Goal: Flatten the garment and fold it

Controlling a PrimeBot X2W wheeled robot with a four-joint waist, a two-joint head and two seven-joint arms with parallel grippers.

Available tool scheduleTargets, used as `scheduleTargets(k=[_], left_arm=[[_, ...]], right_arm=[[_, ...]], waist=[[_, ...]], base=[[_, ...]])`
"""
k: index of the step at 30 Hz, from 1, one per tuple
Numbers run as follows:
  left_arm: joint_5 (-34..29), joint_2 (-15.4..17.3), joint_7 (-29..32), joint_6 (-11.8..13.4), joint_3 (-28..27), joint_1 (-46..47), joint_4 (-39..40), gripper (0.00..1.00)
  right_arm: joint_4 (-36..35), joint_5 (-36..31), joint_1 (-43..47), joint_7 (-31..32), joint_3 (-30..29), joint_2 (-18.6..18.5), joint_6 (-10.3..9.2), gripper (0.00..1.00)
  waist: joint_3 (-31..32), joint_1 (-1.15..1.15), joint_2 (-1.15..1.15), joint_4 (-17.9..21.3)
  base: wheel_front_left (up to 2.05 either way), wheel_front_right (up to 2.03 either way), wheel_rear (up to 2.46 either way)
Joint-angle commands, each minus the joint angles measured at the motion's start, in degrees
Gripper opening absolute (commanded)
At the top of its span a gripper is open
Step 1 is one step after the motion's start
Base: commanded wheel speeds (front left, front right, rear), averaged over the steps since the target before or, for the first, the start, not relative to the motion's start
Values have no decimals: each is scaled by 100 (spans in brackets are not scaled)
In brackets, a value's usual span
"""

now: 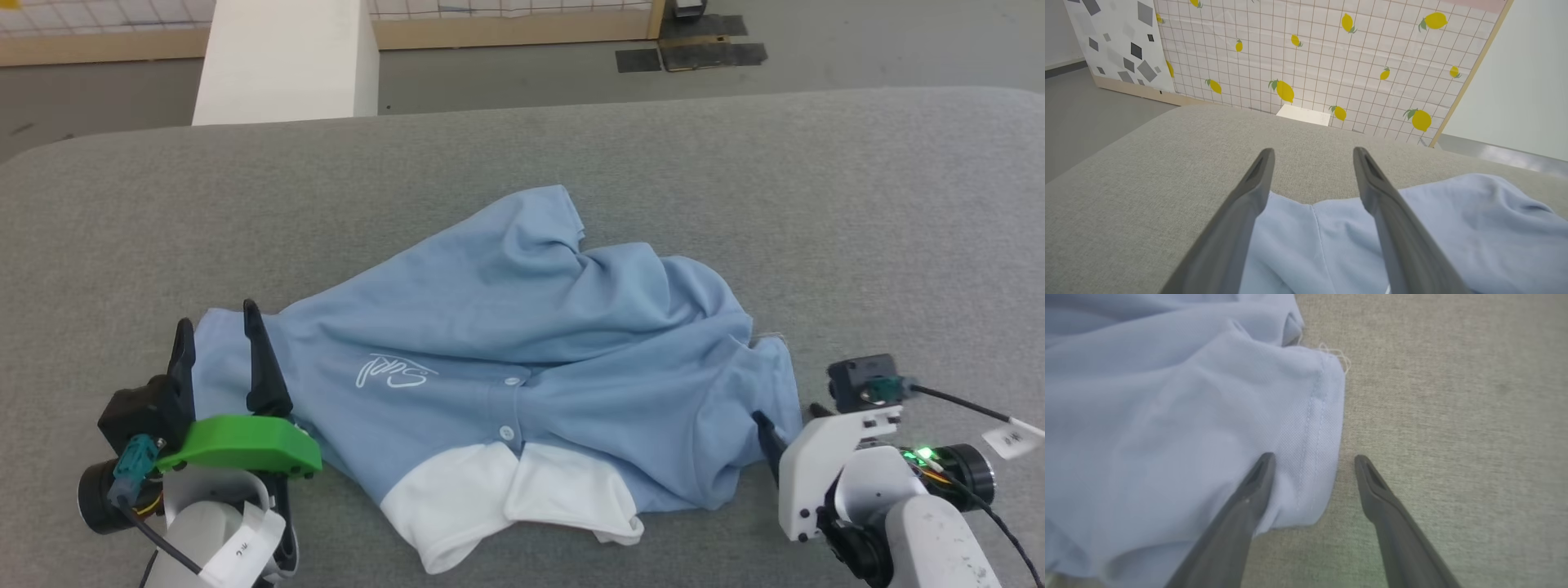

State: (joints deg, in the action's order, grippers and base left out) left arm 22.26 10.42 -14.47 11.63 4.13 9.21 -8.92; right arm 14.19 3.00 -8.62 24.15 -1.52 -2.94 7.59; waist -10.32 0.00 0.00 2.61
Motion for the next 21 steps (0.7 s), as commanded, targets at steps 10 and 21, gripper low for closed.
scheduleTargets(k=[10,21], left_arm=[[-509,-559,-51,-237,-342,-355,622,100],[-674,-720,-52,-493,-435,-182,551,100]], right_arm=[[55,130,-351,1541,190,-524,-10,0],[-418,-828,-1655,735,-51,-1784,-10,0]], waist=[[-73,0,0,-296],[-322,0,0,-621]], base=[[0,0,0],[0,0,0]])
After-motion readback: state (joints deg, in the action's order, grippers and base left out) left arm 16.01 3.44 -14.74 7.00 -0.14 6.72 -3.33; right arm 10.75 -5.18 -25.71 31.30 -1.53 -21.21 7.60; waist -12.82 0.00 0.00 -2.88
